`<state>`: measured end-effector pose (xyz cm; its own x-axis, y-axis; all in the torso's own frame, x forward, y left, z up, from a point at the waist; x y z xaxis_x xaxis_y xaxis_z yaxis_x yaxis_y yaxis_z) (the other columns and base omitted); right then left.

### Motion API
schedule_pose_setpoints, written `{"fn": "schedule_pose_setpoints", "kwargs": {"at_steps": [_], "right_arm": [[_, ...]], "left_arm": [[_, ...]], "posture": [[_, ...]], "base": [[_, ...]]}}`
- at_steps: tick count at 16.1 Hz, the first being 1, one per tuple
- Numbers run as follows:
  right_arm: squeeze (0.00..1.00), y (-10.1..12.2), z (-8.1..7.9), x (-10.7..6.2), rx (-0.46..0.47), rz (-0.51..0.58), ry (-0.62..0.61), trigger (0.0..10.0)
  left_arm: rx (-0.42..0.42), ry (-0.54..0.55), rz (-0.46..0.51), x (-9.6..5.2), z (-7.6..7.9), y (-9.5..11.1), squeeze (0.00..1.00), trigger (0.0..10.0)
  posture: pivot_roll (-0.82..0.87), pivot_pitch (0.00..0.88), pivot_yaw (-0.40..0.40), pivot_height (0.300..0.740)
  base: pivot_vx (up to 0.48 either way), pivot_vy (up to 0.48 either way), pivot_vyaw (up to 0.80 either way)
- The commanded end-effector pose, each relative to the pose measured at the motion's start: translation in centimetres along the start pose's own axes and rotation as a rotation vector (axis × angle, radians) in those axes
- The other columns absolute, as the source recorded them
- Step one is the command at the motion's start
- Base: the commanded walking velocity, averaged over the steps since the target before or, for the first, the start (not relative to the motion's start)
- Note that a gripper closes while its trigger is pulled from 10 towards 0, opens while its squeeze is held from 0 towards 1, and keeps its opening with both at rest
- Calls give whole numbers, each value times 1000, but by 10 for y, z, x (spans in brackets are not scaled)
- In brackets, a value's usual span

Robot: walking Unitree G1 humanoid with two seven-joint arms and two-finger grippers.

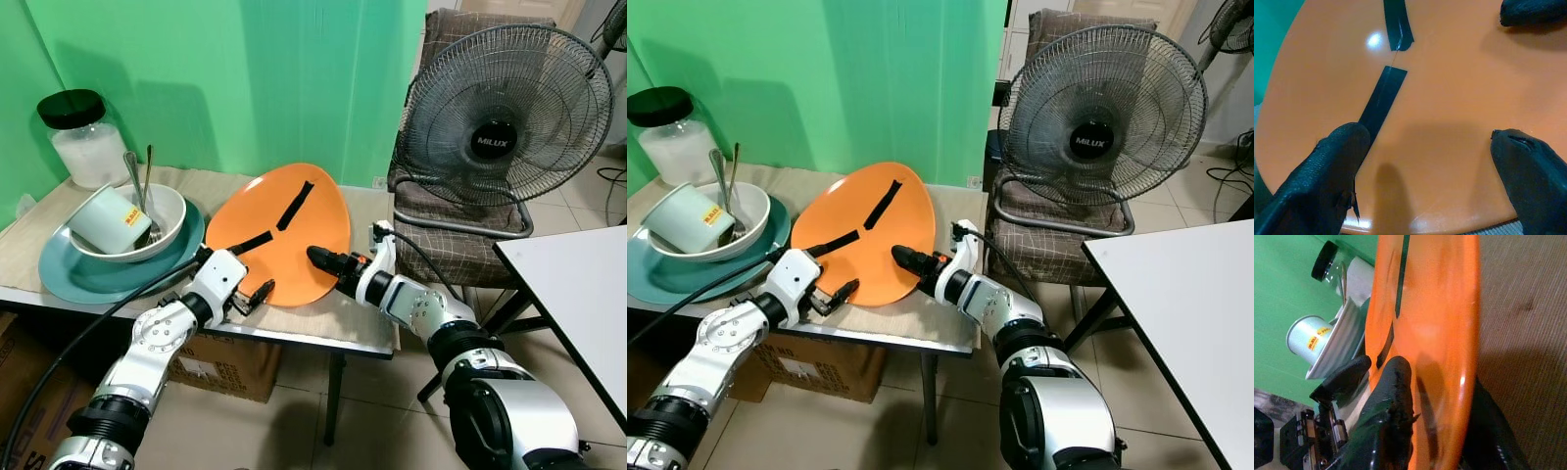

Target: Setting the table

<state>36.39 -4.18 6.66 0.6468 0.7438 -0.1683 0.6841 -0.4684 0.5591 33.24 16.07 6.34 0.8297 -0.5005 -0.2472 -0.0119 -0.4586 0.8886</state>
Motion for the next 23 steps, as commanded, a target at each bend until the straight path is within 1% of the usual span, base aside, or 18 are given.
{"fn": "schedule_pose_setpoints", "kwargs": {"at_steps": [1,3,6,7,8,9,10,11,12,13,14,15,16,17,18,20,21,23], "right_arm": [[0,7,0,-1,13,24,-4,0],[0,11,1,-2,28,42,-2,0],[0,23,-4,-5,41,83,27,0],[0,31,-8,-7,41,108,51,0],[0,46,-15,-11,30,160,85,0],[0,55,-20,-16,11,197,101,0],[0,65,-25,-24,0,245,125,0],[0,70,-28,-28,-1,270,135,0],[0,81,-31,-45,-26,346,143,0],[0,86,-37,-57,-58,385,148,0],[0,86,-40,-61,-70,392,152,0],[0,88,-54,-74,-148,407,153,0],[0,88,-58,-77,-173,410,149,0],[0,88,-80,-91,-344,423,122,0],[0,85,-91,-97,-408,440,103,10000],[0,82,-101,-102,-462,460,83,10000],[0,82,-108,-105,-515,485,47,10000],[0,82,-109,-106,-532,489,30,10000]], "left_arm": [[17,-22,-48,-5,3,-8,0,10000],[29,-5,-18,-6,-3,1,0,10000],[13,64,77,-13,-16,28,0,10000],[0,100,121,-17,-24,42,0,10000],[-24,162,183,-27,-35,61,0,10000],[-41,201,222,-34,-41,73,0,10000],[-68,237,252,-41,-46,84,0,10000],[-71,248,262,-44,-47,88,0,10000],[-79,292,262,-52,-51,95,0,10000],[-93,320,245,-56,-53,96,0,10000],[-101,327,235,-58,-53,96,0,10000],[-129,364,224,-63,-55,97,0,10000],[-137,376,221,-64,-55,98,0,10000],[-172,433,226,-67,-56,103,0,10000],[-185,459,227,-67,-56,104,0,10000],[-198,483,227,-65,-56,103,0,10000],[-210,501,232,-63,-55,105,0,10000],[-215,507,232,-63,-54,106,0,10000]], "posture": [[-40,0,-18,740],[-39,0,-17,740],[-33,0,-13,740],[-30,0,-12,740],[-29,0,-12,740],[-28,0,-8,740],[-28,0,-8,740],[-25,0,-7,740],[-21,0,-1,740],[-26,0,8,740],[-26,0,8,740],[-34,0,13,740],[-35,0,14,740],[-48,0,14,740],[-59,0,11,740],[-75,0,13,740],[-92,0,20,740],[-99,0,27,740]], "base": [[0,0,0],[0,0,0],[0,0,0],[0,0,0],[0,0,0],[0,0,0],[0,0,0],[0,0,0],[0,0,0],[0,0,0],[0,0,0],[0,0,0],[0,0,0],[0,0,0],[0,0,0],[0,0,0],[0,0,0],[0,0,0]]}}
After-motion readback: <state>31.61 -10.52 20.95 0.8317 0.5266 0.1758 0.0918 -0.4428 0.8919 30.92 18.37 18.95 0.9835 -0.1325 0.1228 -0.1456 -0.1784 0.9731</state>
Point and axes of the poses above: a point about 5 cm out from each wrist's last joint towards the gripper, its own x axis pointing out of the wrist towards the gripper, its own y axis along the axis of the wrist's last joint, z = x × y, the point moved 4 cm from there along x, pointing out of the wrist towards the gripper, and after that the axes turned 1 degree about x, right-handed, at the moved point
